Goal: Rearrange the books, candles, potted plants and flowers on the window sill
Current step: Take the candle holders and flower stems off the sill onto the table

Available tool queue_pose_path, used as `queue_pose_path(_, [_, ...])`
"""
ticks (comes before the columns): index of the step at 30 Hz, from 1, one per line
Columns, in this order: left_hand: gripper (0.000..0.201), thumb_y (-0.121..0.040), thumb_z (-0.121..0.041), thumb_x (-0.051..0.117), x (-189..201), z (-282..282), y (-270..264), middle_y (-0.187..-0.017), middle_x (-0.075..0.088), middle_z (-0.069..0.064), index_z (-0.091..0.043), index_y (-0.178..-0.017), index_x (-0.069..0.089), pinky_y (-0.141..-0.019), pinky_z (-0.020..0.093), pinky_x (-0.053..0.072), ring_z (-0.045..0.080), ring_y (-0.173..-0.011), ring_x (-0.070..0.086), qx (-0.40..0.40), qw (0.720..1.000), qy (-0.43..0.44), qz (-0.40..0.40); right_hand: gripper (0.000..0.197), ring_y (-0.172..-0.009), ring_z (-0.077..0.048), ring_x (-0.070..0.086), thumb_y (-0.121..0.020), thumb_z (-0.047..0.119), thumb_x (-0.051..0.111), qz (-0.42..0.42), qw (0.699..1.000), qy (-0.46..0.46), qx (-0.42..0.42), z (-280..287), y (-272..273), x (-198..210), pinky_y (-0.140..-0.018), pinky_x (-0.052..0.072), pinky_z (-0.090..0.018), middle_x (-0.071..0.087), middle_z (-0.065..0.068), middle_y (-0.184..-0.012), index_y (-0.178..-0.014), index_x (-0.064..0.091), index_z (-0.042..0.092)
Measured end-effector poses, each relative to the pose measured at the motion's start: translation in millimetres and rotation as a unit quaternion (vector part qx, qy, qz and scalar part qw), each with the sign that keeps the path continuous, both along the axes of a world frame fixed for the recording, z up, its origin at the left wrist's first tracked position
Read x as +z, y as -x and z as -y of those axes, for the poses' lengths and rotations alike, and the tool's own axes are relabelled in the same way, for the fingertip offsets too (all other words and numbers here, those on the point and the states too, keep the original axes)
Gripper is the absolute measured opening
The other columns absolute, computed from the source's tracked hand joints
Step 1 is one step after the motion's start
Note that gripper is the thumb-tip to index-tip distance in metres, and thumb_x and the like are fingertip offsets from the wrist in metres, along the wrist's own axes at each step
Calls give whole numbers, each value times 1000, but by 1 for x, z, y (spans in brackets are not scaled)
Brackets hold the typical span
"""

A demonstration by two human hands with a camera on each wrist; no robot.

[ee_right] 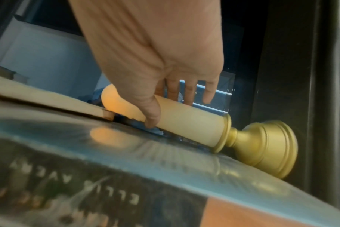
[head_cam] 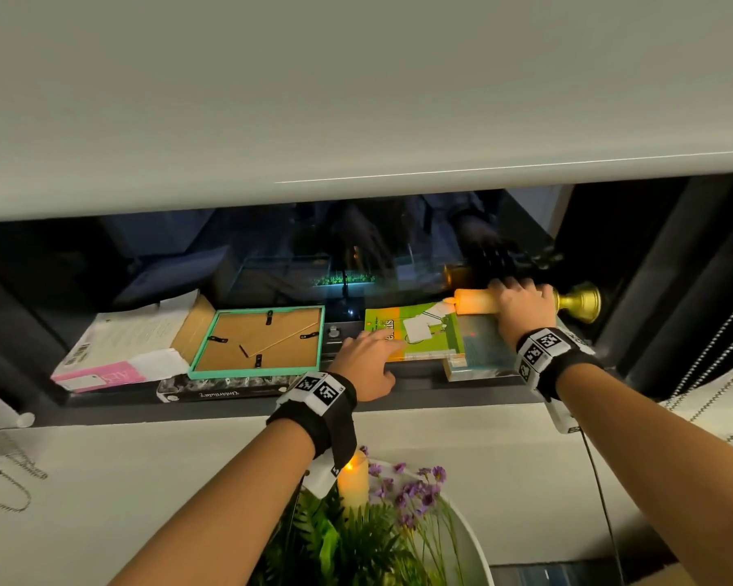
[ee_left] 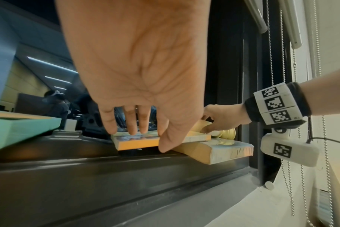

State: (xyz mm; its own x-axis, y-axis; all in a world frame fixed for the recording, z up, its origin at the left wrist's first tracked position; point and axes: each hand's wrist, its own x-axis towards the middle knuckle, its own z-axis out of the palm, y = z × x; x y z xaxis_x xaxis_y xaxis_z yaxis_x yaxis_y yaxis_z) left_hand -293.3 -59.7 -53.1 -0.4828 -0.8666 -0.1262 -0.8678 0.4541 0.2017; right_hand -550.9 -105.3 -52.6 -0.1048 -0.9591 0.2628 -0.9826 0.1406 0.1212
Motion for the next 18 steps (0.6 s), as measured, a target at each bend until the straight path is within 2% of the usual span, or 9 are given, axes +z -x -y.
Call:
queue_pose_path(8, [64,-85,-16,56,1,-4,12,-153,24,9,-18,-145,33,-107,48,28,31,-136,30,-15,998,44,48,44,-103,-37,54,-77,12,67,46,993,110,5,-18,5,25,-85,38,-45,61,-12,-110,-118,52,10])
queue_pose_path(12, [63,-85,-17,56,9,-9,8,-154,21,10,-18,-144,35,-109,50,27,32,-137,27,-3,998,43,45,47,-99,-36,55,-78,14,68,56,986,154,29,-37,13,34,-83,38,-45,62,-10,-112,-122,52,12])
queue_pose_path(18, [62,-86,-18,57,24,-26,-4,-152,24,9,-19,-144,37,-112,52,24,32,-137,27,21,999,44,24,41,-100,-35,54,-81,5,62,79,976,194,50,-61,15,47,-85,39,-46,62,-9,-111,-120,52,14])
